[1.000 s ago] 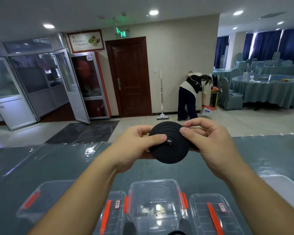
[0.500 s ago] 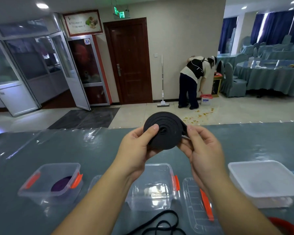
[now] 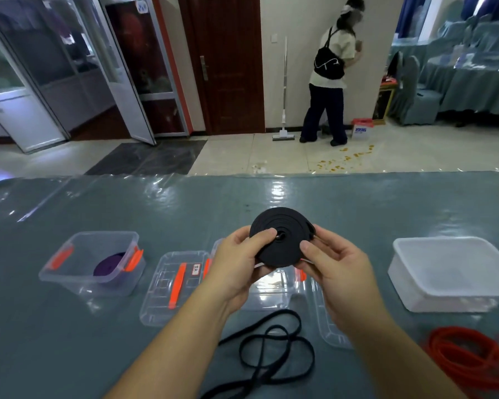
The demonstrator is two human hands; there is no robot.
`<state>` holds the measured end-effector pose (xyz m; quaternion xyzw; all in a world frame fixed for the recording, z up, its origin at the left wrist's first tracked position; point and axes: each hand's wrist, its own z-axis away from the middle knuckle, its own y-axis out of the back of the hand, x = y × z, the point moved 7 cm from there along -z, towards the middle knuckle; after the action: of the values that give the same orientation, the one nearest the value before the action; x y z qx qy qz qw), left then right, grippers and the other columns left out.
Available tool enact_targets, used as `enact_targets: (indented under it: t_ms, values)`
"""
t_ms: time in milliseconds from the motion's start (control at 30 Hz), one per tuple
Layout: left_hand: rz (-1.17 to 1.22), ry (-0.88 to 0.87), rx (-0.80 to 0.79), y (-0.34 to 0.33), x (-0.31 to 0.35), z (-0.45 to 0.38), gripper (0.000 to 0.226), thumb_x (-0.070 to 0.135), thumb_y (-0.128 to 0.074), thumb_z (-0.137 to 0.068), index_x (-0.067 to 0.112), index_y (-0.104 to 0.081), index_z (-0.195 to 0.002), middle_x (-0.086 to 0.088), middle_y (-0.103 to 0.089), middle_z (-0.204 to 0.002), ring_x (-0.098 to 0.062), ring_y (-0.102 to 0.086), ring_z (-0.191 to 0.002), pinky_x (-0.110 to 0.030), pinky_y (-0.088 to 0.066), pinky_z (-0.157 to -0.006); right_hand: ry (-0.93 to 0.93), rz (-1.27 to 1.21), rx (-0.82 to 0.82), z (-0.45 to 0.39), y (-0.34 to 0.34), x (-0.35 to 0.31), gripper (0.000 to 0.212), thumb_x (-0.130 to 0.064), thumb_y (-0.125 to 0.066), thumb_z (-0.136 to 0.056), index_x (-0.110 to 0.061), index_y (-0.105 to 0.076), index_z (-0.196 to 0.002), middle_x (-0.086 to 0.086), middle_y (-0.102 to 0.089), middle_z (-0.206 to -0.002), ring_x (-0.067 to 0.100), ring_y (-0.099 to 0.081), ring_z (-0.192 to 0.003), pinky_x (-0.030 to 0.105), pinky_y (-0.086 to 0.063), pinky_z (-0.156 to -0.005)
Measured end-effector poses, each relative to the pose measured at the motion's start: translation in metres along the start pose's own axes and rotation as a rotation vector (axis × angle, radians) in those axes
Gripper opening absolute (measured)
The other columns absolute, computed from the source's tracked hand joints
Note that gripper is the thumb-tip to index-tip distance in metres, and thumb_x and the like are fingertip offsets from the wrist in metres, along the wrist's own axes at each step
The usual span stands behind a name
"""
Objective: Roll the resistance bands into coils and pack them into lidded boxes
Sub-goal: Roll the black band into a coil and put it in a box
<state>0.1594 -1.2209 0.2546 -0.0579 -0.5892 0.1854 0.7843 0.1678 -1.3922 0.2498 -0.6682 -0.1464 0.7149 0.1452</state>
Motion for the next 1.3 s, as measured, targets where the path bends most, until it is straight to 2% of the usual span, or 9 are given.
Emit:
enact_targets:
  t_ms: [167, 233, 367, 500, 767, 900, 1000, 1167, 1300]
  values:
    - [-0.054, 0.104, -0.042, 0.036, -0.029, -0.023, 0.025, 0.016, -0.072, -0.096, 0.005, -0.073, -0.118, -0.012, -0.079, -0.112, -0.026, -0.076, -0.107, -0.038, -0.063, -0.089, -0.092, 0.105, -0.016, -0.014, 0.000, 0.044, 0.034, 0.005, -0.064, -0.097, -0.010, -0.070, -0.127, 0.008, -0.080, -0.112, 0.026, -0.077, -0.106, 0.036, -0.064, -0.086]
    - [-0.041, 0.143, -0.030, 0.051, -0.043, -0.033, 0.023, 0.017, -0.071, -0.097, 0.007, -0.074, -0.117, -0.010, -0.080, -0.111, -0.023, -0.077, -0.104, -0.033, -0.062, -0.082, -0.116, 0.146, 0.009, -0.021, -0.004, 0.064, 0.034, 0.004, -0.066, -0.096, -0.011, -0.071, -0.126, 0.008, -0.080, -0.113, 0.027, -0.077, -0.106, 0.040, -0.062, -0.088]
    - [-0.002, 0.218, 0.029, 0.083, -0.070, -0.057, 0.023, 0.018, -0.073, -0.095, 0.009, -0.074, -0.116, -0.010, -0.081, -0.107, -0.024, -0.077, -0.102, -0.035, -0.061, -0.085, -0.158, 0.188, 0.112, -0.031, -0.012, 0.100, 0.026, 0.005, -0.068, -0.095, -0.015, -0.076, -0.108, 0.006, -0.082, -0.101, 0.023, -0.079, -0.095, 0.030, -0.063, -0.077]
    - [-0.002, 0.295, 0.044, 0.111, -0.089, -0.081, 0.026, 0.018, -0.075, -0.094, 0.010, -0.071, -0.119, -0.008, -0.081, -0.107, -0.024, -0.078, -0.102, -0.033, -0.062, -0.080, -0.238, 0.206, 0.189, -0.043, -0.020, 0.134, 0.023, 0.006, -0.068, -0.095, -0.011, -0.075, -0.108, 0.010, -0.082, -0.099, 0.025, -0.079, -0.093, 0.035, -0.064, -0.080]
    - [-0.027, 0.472, 0.013, 0.138, -0.125, -0.128, 0.027, 0.021, -0.073, -0.096, 0.016, -0.071, -0.122, -0.007, -0.080, -0.108, -0.028, -0.076, -0.103, -0.035, -0.062, -0.079, -0.356, 0.273, 0.263, -0.065, -0.020, 0.184, 0.024, 0.005, -0.064, -0.097, -0.010, -0.074, -0.114, 0.006, -0.082, -0.098, 0.023, -0.080, -0.090, 0.027, -0.063, -0.072]
    - [-0.019, 0.504, 0.069, 0.147, -0.144, -0.151, 0.025, 0.020, -0.070, -0.099, 0.015, -0.068, -0.123, -0.012, -0.078, -0.114, -0.030, -0.076, -0.103, -0.036, -0.063, -0.077, -0.411, 0.314, 0.246, -0.085, -0.013, 0.204, 0.027, 0.002, -0.065, -0.097, -0.010, -0.073, -0.120, 0.007, -0.082, -0.104, 0.024, -0.079, -0.096, 0.031, -0.062, -0.077]
    - [-0.017, 0.521, 0.117, 0.149, -0.154, -0.169, 0.023, 0.019, -0.068, -0.100, 0.014, -0.067, -0.122, -0.013, -0.077, -0.114, -0.030, -0.076, -0.104, -0.039, -0.065, -0.079, -0.464, 0.362, 0.238, -0.107, -0.009, 0.217, 0.026, -0.002, -0.069, -0.097, -0.013, -0.074, -0.120, 0.004, -0.082, -0.104, 0.023, -0.078, -0.097, 0.032, -0.061, -0.075]
    - [-0.055, 0.582, 0.165, 0.146, -0.170, -0.205, 0.016, 0.020, -0.065, -0.103, 0.016, -0.065, -0.118, -0.011, -0.075, -0.114, -0.028, -0.073, -0.104, -0.045, -0.062, -0.094, -0.527, 0.418, 0.232, -0.151, -0.001, 0.241, 0.021, 0.001, -0.066, -0.097, -0.013, -0.074, -0.110, 0.003, -0.079, -0.099, 0.024, -0.076, -0.088, 0.032, -0.061, -0.072]
    - [-0.310, 0.573, 0.194, 0.158, -0.193, -0.241, 0.025, 0.023, -0.064, -0.101, 0.012, -0.070, -0.123, -0.007, -0.074, -0.114, -0.023, -0.069, -0.104, -0.039, -0.056, -0.098, -0.638, 0.461, 0.247, -0.179, 0.013, 0.276, 0.023, 0.005, -0.066, -0.096, -0.009, -0.071, -0.113, 0.009, -0.075, -0.101, 0.026, -0.074, -0.084, 0.030, -0.060, -0.062]
